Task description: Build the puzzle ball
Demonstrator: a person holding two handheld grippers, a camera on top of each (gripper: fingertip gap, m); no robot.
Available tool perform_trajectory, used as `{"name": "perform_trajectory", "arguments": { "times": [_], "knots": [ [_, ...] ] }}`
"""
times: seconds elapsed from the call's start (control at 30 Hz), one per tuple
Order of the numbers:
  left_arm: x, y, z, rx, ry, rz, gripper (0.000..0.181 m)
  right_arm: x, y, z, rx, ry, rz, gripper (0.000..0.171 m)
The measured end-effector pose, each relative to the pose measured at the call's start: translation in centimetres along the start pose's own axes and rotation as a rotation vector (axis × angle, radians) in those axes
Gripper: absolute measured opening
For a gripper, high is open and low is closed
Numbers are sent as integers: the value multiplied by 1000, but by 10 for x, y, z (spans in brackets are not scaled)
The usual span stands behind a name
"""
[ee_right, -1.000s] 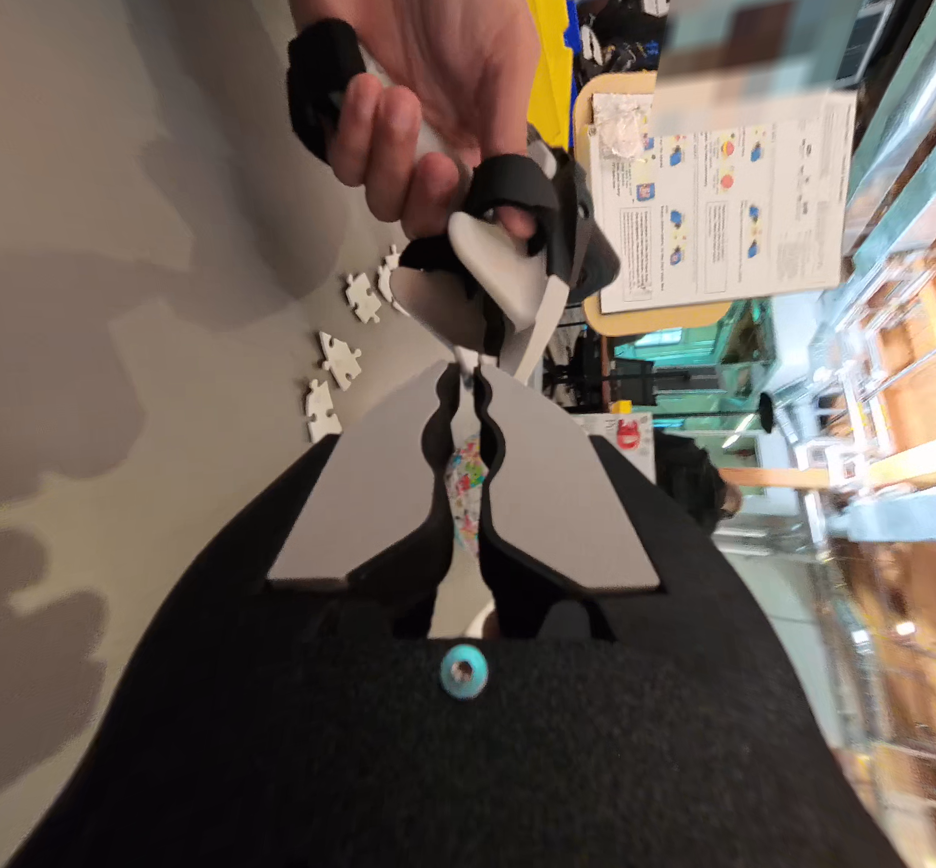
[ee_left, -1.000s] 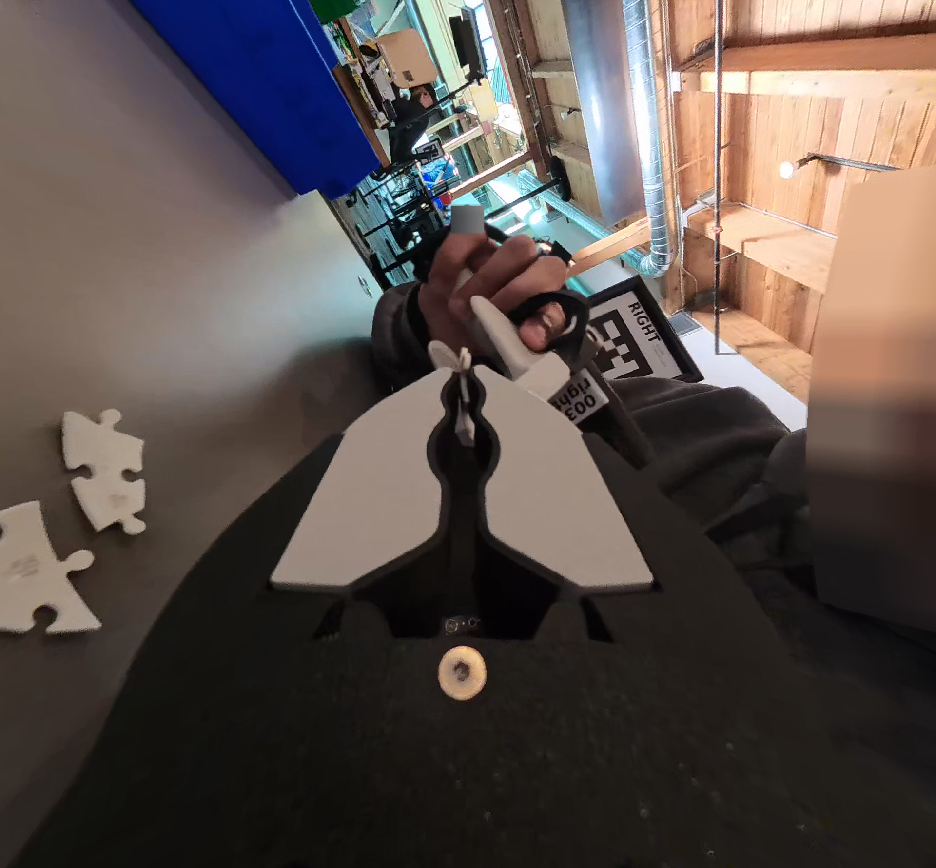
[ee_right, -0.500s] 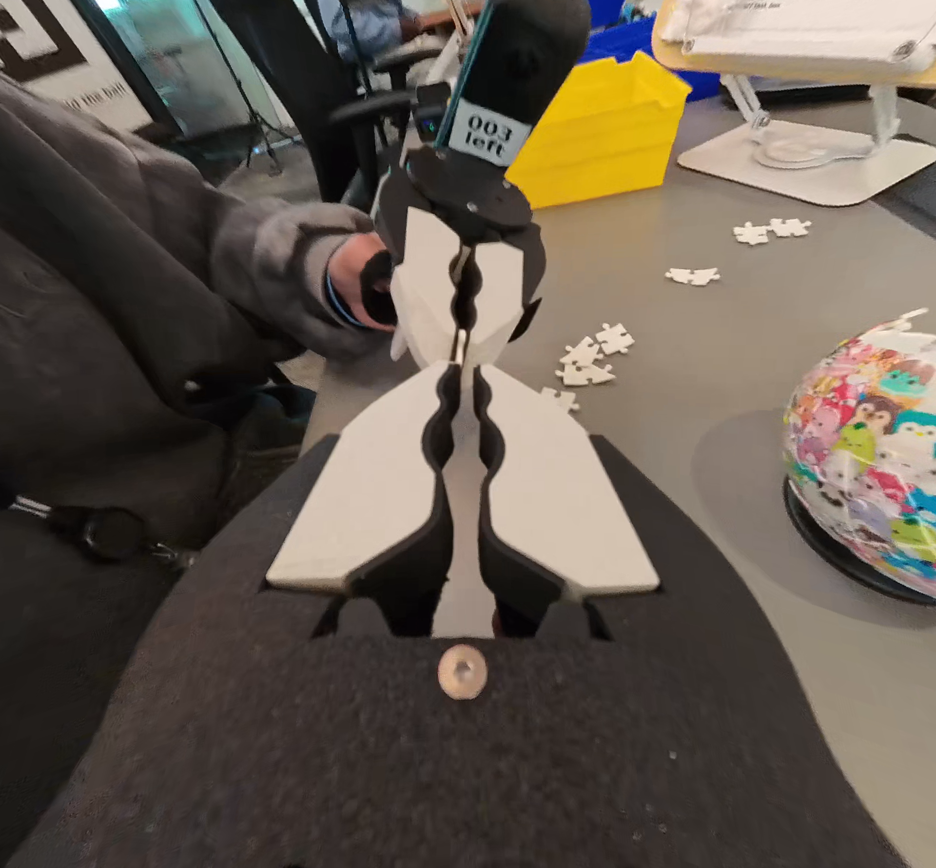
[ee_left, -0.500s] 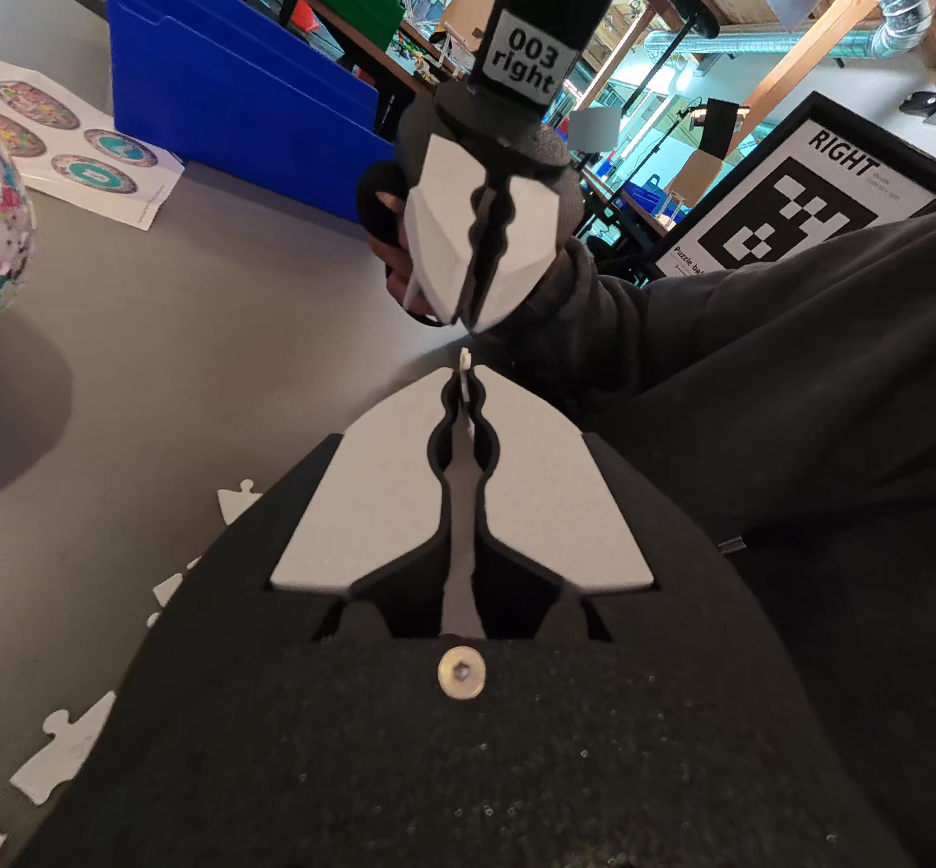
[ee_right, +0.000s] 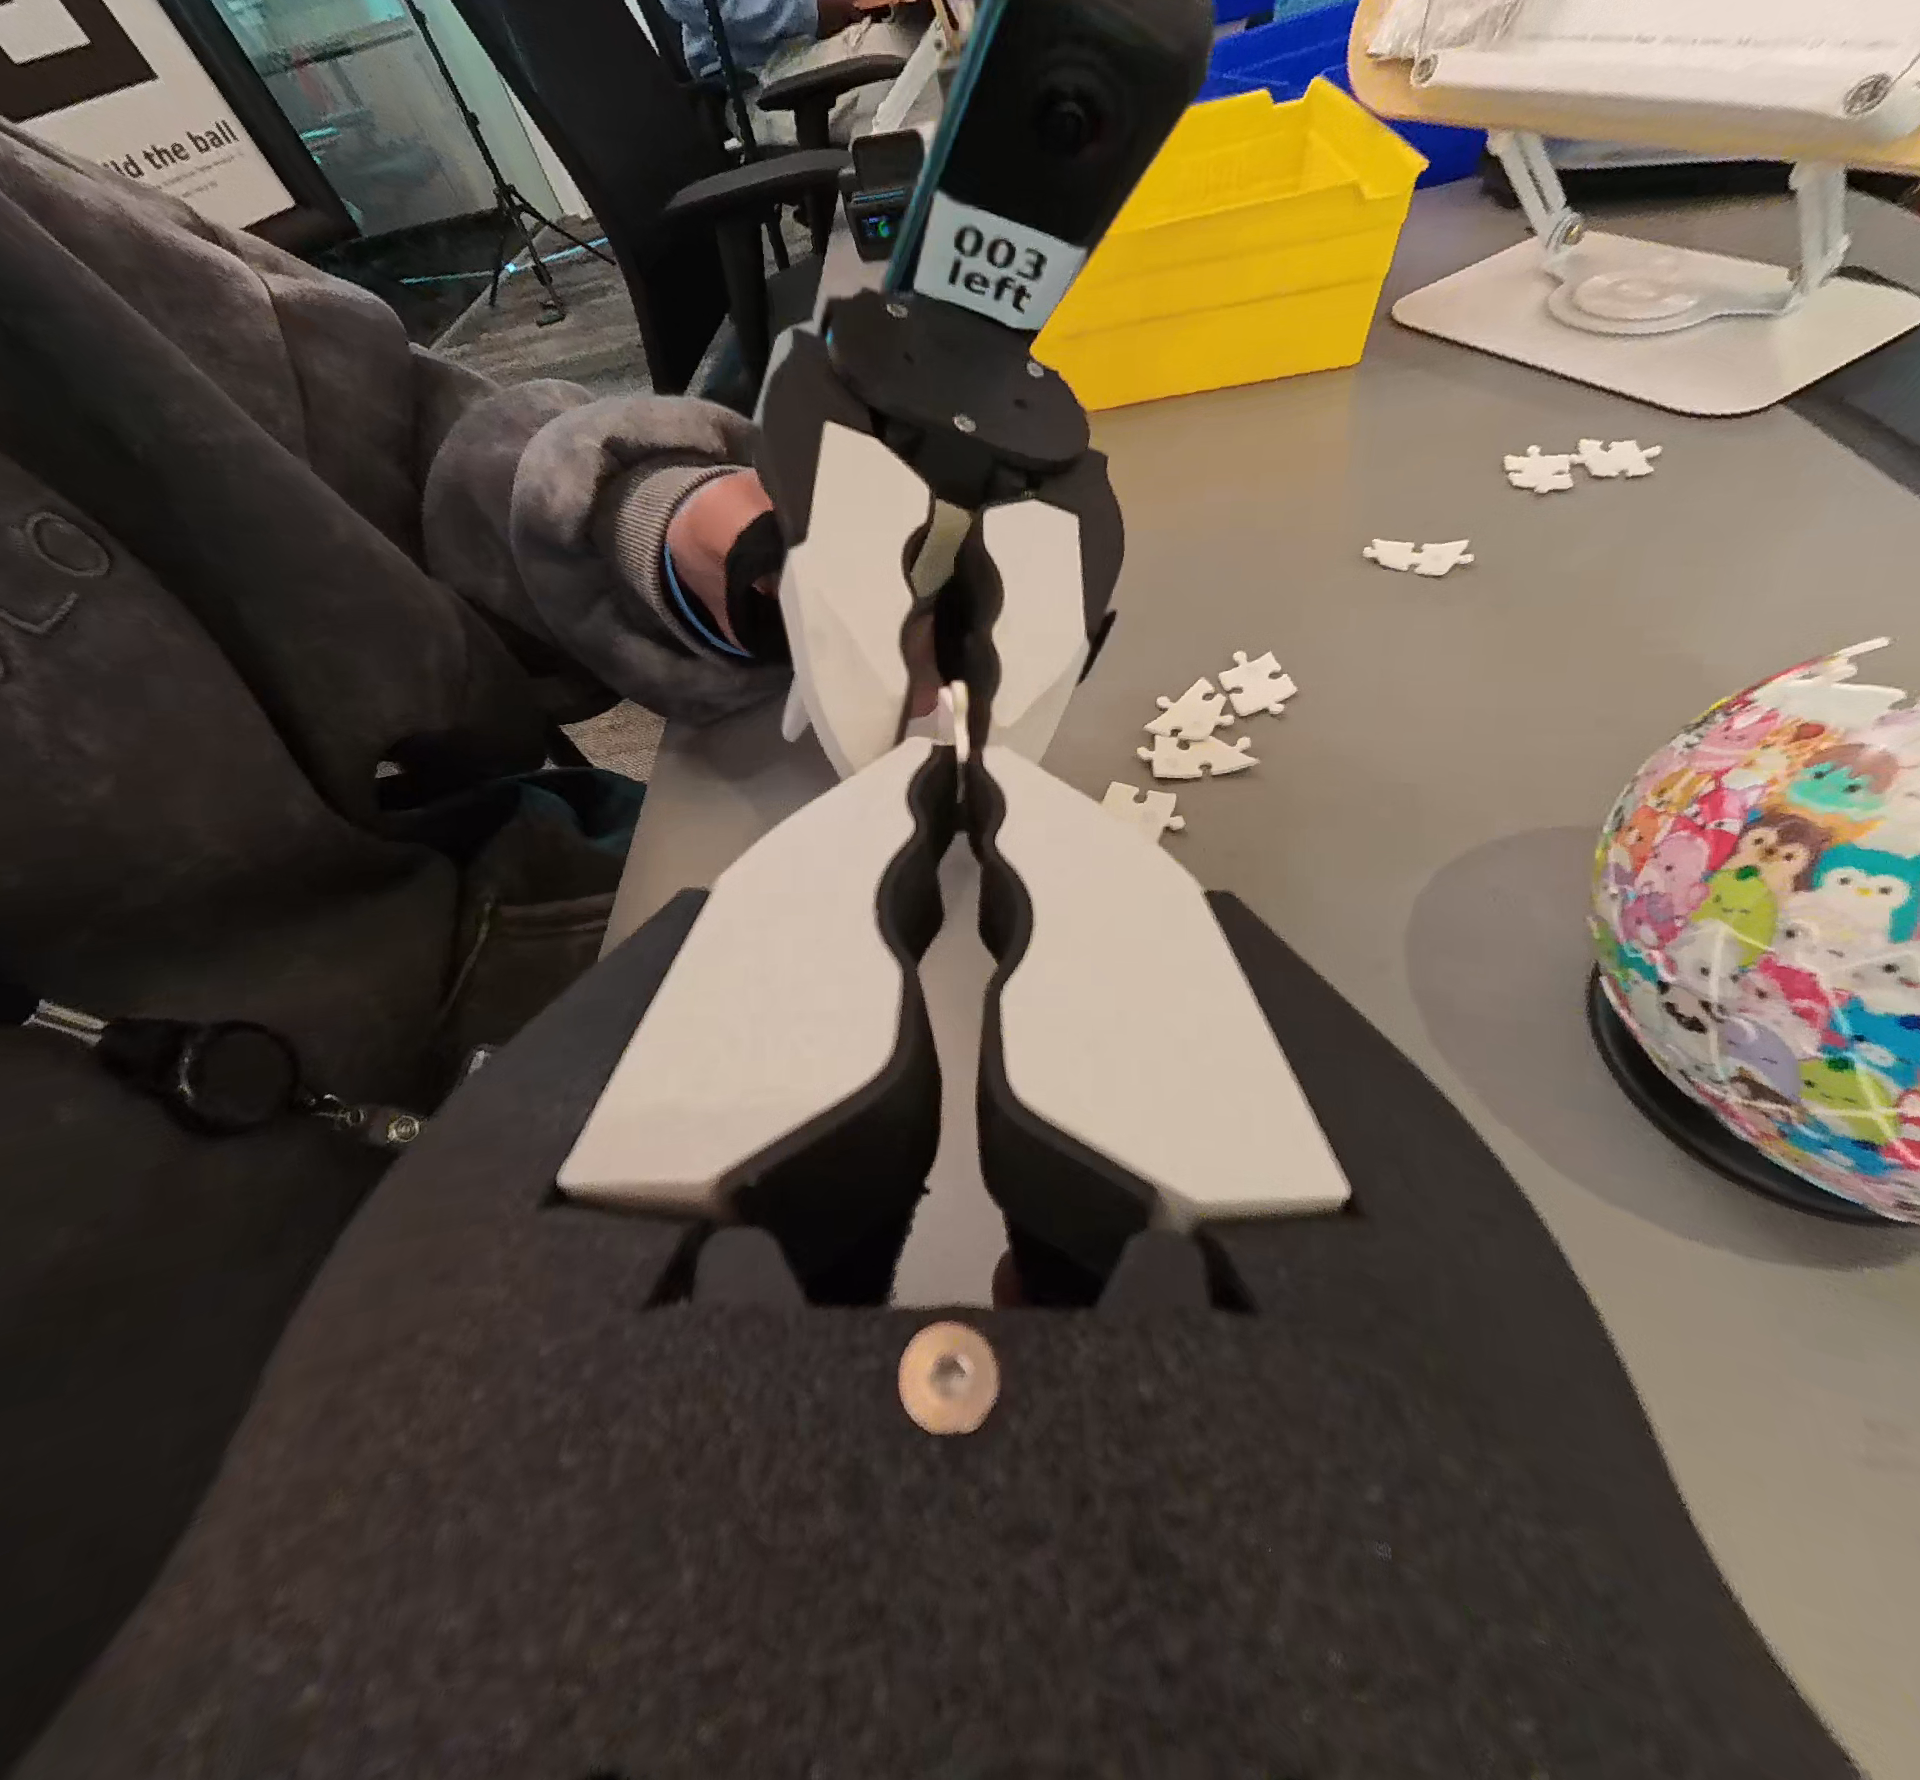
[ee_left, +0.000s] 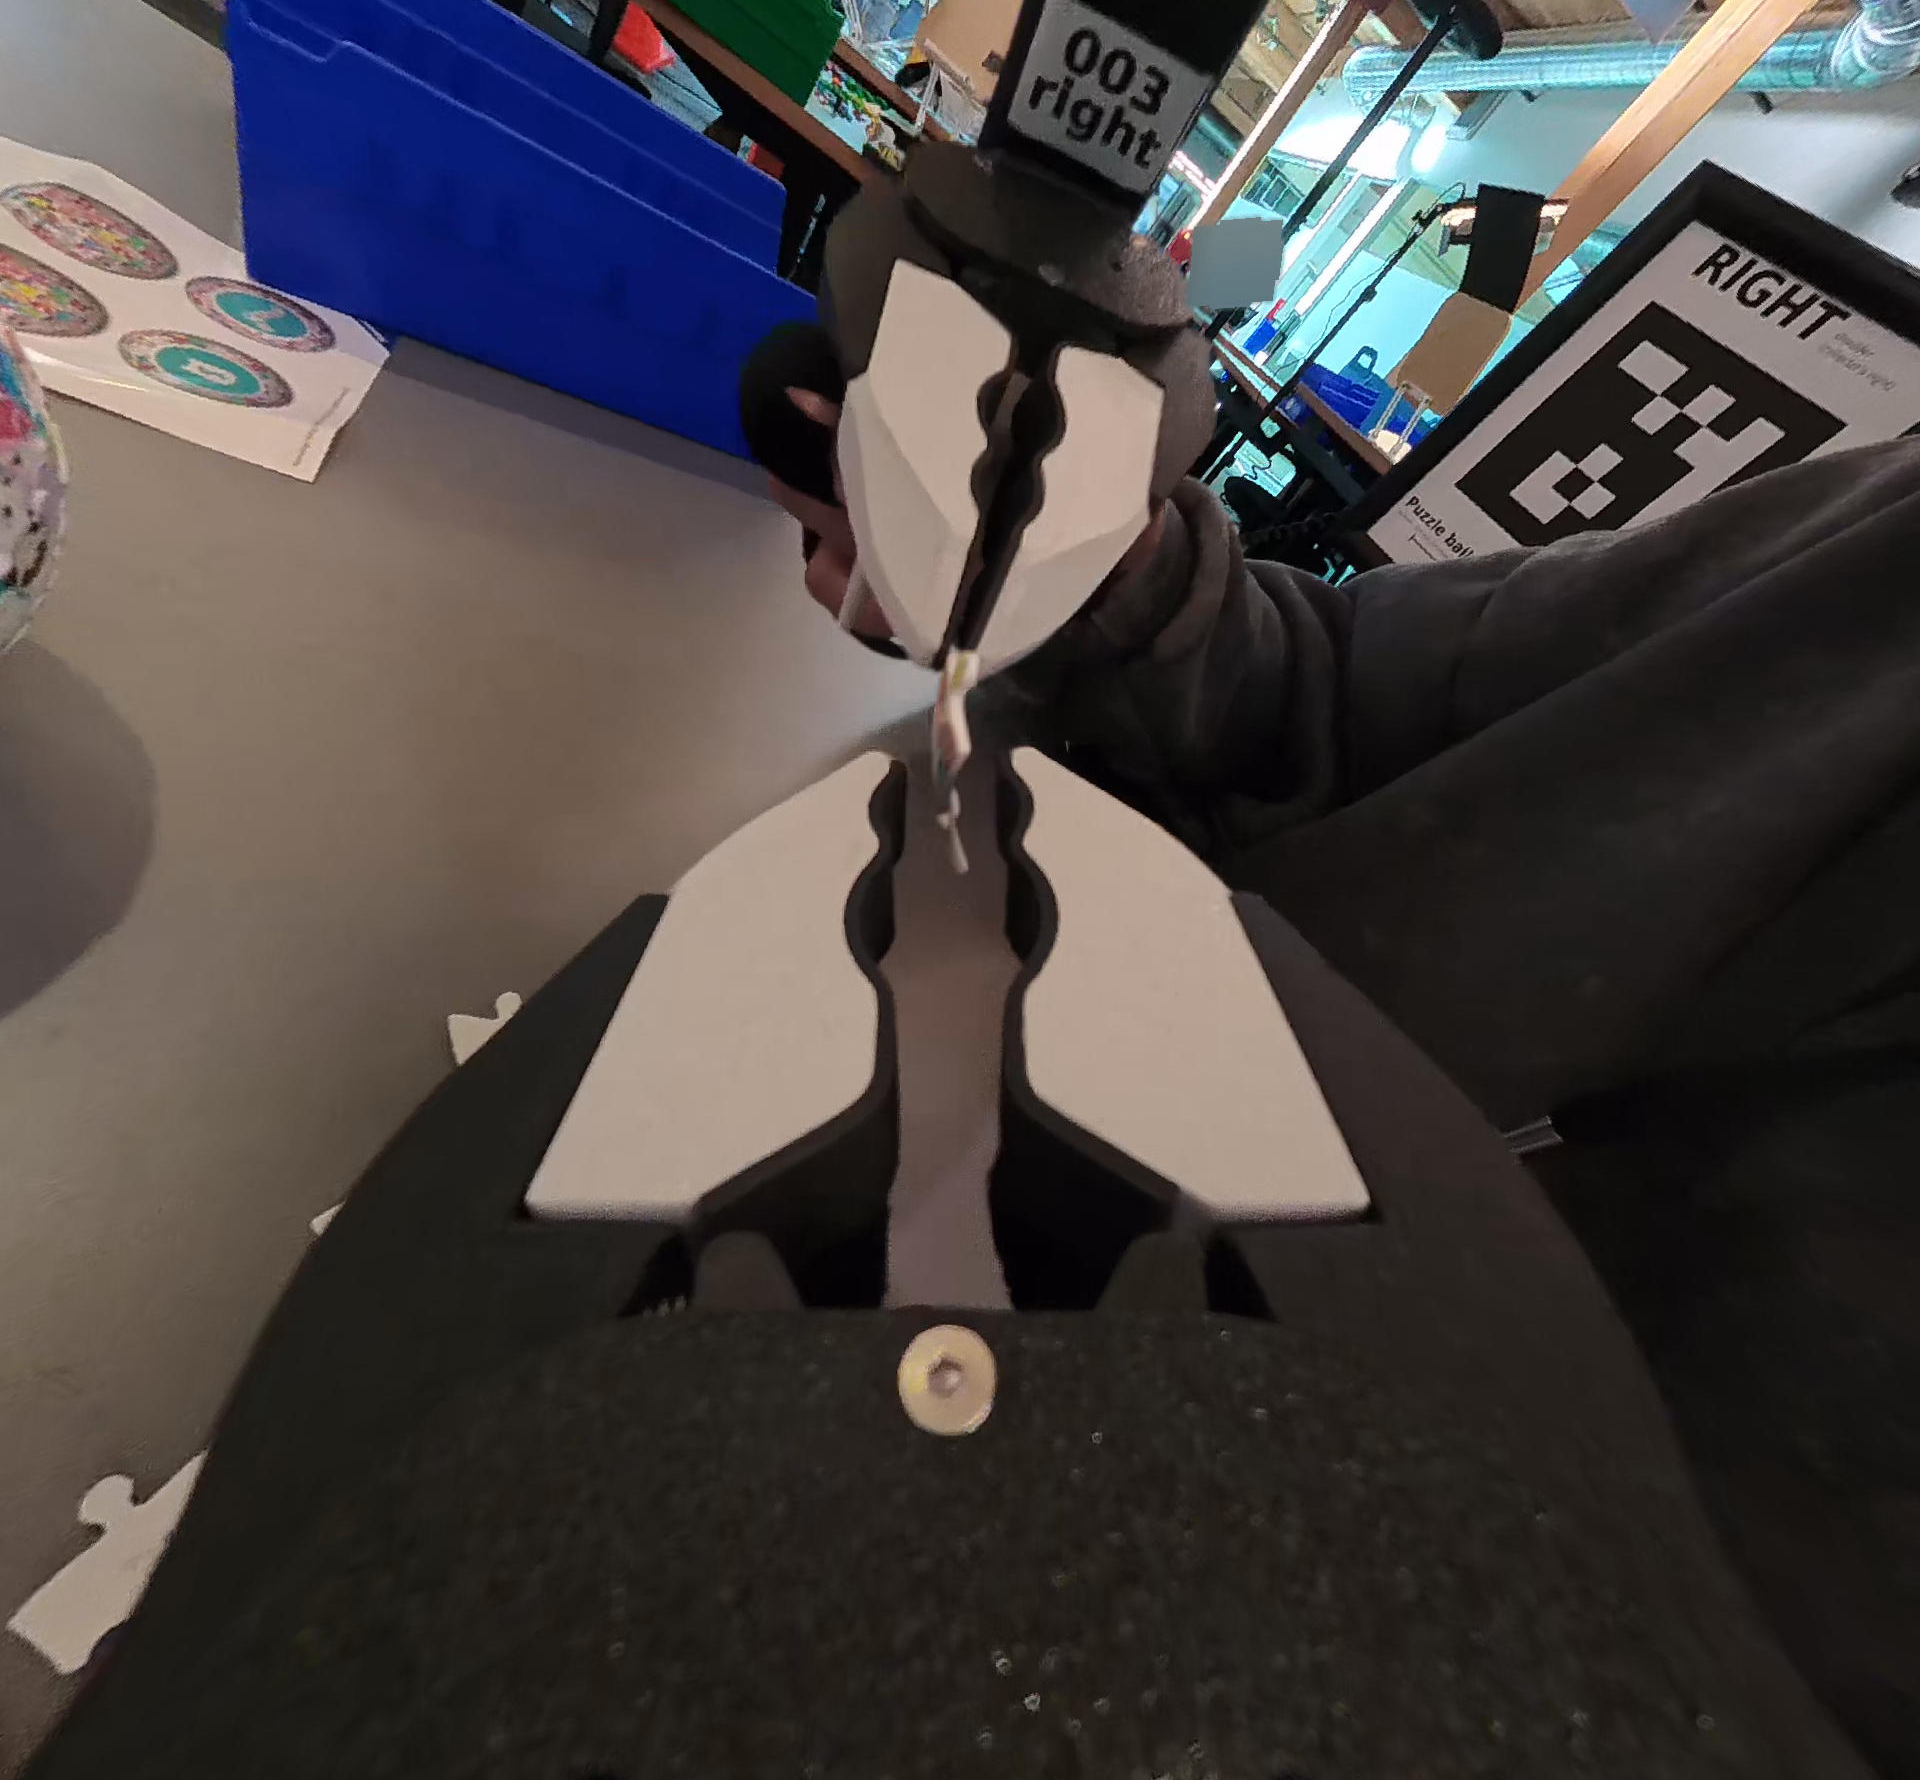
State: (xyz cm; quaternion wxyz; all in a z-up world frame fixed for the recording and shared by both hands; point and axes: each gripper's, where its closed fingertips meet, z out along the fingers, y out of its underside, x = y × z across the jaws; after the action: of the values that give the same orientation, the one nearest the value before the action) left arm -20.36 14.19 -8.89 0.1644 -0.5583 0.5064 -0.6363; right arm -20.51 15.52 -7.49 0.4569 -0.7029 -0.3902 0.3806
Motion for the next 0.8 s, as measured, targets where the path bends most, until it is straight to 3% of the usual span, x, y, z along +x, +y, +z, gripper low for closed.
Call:
{"name": "perform_trajectory", "arguments": {
  "times": [0.07, 0.1, 0.33, 0.47, 0.8],
  "knots": [
    [0, 1, 2, 0, 7, -3, 14, 0, -6, -2, 17, 10, -15, 1],
    [1, 3, 4, -7, 11, -1, 3, 0, -7, -1, 12, 14, -21, 1],
    [-3, 7, 6, -27, -23, 5, 2, 3, -6, 3, -34, 30, -51, 8],
    [-4, 11, 10, -46, -36, 14, 2, 1, -1, 6, -121, 49, -128, 1],
    [-8, 13, 9, -58, -50, 15, 2, 4, 7, 3, -238, 70, -186, 2]
  ]
}}
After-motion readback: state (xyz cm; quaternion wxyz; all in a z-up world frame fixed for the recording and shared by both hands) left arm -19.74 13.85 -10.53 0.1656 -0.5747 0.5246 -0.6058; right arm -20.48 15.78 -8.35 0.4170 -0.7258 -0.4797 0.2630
